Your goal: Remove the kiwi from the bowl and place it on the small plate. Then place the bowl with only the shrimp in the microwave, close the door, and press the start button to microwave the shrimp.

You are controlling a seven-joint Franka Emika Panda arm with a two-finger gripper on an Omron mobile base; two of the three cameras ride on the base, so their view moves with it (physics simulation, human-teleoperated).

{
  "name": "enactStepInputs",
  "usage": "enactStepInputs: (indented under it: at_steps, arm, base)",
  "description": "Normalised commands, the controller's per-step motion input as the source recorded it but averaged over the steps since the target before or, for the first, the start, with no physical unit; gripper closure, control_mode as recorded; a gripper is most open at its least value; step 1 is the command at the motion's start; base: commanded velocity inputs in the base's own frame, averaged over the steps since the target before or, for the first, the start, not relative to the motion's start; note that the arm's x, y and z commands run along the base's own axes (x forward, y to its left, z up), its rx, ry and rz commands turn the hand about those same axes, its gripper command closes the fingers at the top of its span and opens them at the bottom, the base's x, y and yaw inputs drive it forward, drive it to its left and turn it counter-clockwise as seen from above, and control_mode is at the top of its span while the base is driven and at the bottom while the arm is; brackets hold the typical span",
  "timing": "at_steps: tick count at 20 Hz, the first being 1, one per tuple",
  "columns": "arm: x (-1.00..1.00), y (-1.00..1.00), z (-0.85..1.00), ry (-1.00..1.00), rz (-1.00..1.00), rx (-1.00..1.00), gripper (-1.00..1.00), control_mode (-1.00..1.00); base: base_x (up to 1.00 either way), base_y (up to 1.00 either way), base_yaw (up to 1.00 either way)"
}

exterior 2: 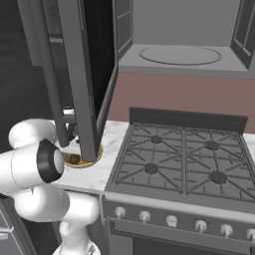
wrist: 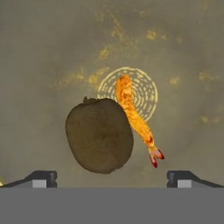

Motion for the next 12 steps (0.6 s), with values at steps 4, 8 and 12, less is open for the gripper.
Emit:
enactStepInputs:
  at_steps: [4,8,12]
  arm:
    - [0.12,0.00,-0.03,0.00,0.00,0.02,-1.00,-1.00]
    - [0.04,0.00,-0.07,0.00,0.00,0.00,-1.00,-1.00]
    - [0.03,0.00,-0.14,0.00,0.00,0.00,-1.00,-1.00]
  base:
    - [0.00,0.00,0.00]
    - [0.00,0.00,0.00]
    - [0.00,0.00,0.00]
